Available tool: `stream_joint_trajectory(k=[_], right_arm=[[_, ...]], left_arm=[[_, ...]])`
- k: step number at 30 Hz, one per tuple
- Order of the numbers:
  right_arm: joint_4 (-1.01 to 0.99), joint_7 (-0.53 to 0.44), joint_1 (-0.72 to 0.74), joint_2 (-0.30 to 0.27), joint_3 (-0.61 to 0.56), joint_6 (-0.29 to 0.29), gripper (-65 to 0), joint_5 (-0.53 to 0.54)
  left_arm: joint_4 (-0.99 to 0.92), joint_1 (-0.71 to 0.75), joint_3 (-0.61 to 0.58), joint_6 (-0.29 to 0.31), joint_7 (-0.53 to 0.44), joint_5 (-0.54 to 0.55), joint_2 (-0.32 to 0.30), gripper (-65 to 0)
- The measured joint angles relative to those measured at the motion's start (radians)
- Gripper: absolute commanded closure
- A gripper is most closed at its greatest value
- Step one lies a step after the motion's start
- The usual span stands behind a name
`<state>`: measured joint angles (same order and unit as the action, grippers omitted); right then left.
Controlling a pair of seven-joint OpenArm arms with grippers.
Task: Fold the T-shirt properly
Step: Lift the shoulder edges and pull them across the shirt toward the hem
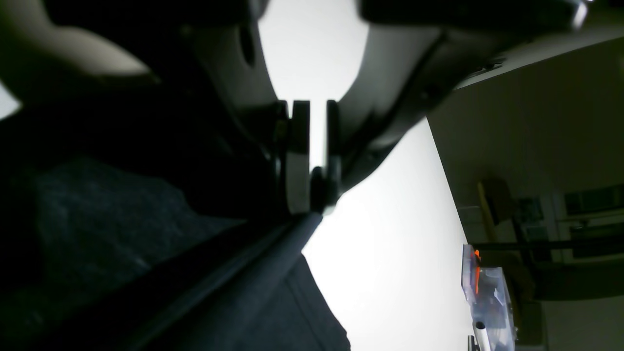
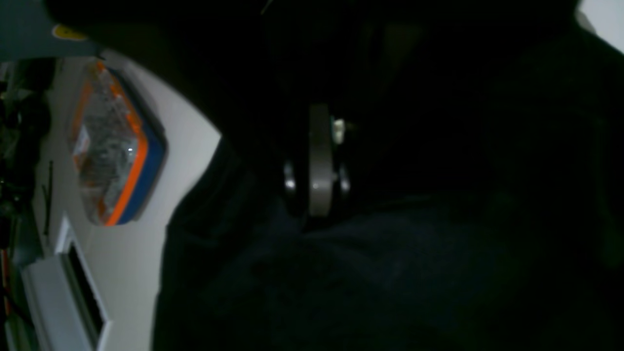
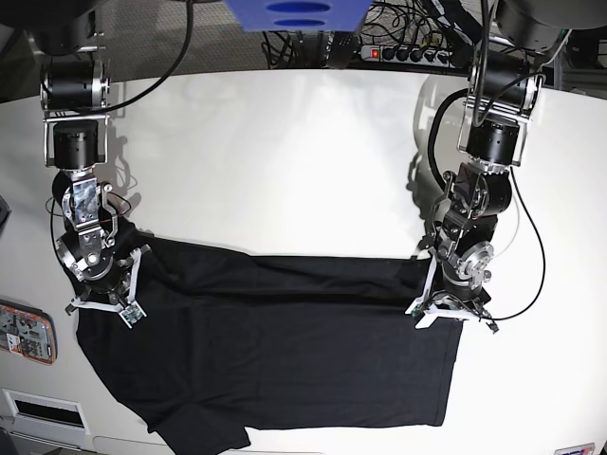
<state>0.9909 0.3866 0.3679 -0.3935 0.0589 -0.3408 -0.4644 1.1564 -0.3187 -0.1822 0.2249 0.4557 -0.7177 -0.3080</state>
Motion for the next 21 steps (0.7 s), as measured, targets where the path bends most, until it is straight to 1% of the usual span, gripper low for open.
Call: stream_joint_trajectory(k=[5,11,14,17,21], right_arm=[[0.0,0.0,0.003,0.0,0.0,0.0,0.0,0.0],[0.0,-0.002,0.003,0.0,0.002,0.0,0.0,0.0],[0.0,-0.004,0.003,0.0,0.002,0.0,0.0,0.0],[0.0,-0.004,0.007,0.0,0.002,0.0,0.0,0.0],[0.0,-0.011,0.009,0.0,0.002,-0.002,0.0,0.001]], left_arm=[[0.0,0.0,0.0,0.0,0.0,0.0,0.0,0.0],[0.0,0.0,0.0,0.003,-0.002,0.0,-0.022,0.0],[0.0,0.0,0.001,0.003,-0.003,0.0,-0.021,0.0],[0.0,0.0,0.04,0.008,-0.008,0.007,-0.016,0.0],[0.0,0.0,0.048,0.006,-0.007,0.003,-0.022,0.0]])
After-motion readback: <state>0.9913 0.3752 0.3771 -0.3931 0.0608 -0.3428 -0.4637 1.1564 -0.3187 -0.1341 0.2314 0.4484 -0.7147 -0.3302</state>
